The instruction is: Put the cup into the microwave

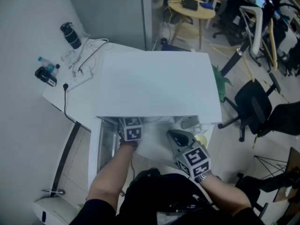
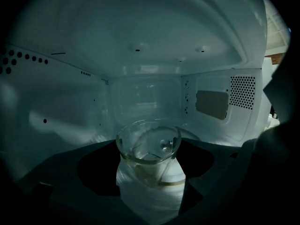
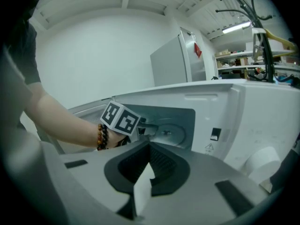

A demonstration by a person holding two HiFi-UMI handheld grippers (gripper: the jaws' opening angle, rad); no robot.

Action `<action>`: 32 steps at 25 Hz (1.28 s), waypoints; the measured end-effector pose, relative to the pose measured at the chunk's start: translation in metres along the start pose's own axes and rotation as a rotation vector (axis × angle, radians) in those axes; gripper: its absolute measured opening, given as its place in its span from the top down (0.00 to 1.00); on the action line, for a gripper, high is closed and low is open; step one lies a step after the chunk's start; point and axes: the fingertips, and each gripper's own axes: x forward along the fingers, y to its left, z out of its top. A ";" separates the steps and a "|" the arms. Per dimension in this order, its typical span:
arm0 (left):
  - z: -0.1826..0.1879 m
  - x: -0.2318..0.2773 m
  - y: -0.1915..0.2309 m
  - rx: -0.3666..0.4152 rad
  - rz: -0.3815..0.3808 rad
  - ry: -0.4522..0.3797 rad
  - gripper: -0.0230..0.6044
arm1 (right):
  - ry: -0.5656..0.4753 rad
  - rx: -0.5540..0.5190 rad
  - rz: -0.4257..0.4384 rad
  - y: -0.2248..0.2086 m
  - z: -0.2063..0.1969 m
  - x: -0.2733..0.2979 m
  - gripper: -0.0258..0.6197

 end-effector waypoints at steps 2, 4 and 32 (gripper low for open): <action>0.001 -0.001 0.000 -0.008 0.000 -0.001 0.39 | 0.000 0.001 0.000 0.000 0.001 0.000 0.94; 0.000 -0.001 0.000 -0.016 -0.002 -0.001 0.39 | -0.001 0.001 -0.001 0.000 0.001 0.001 0.94; -0.016 -0.014 -0.001 -0.101 0.003 0.036 0.36 | -0.002 -0.022 0.043 0.013 0.013 0.022 0.94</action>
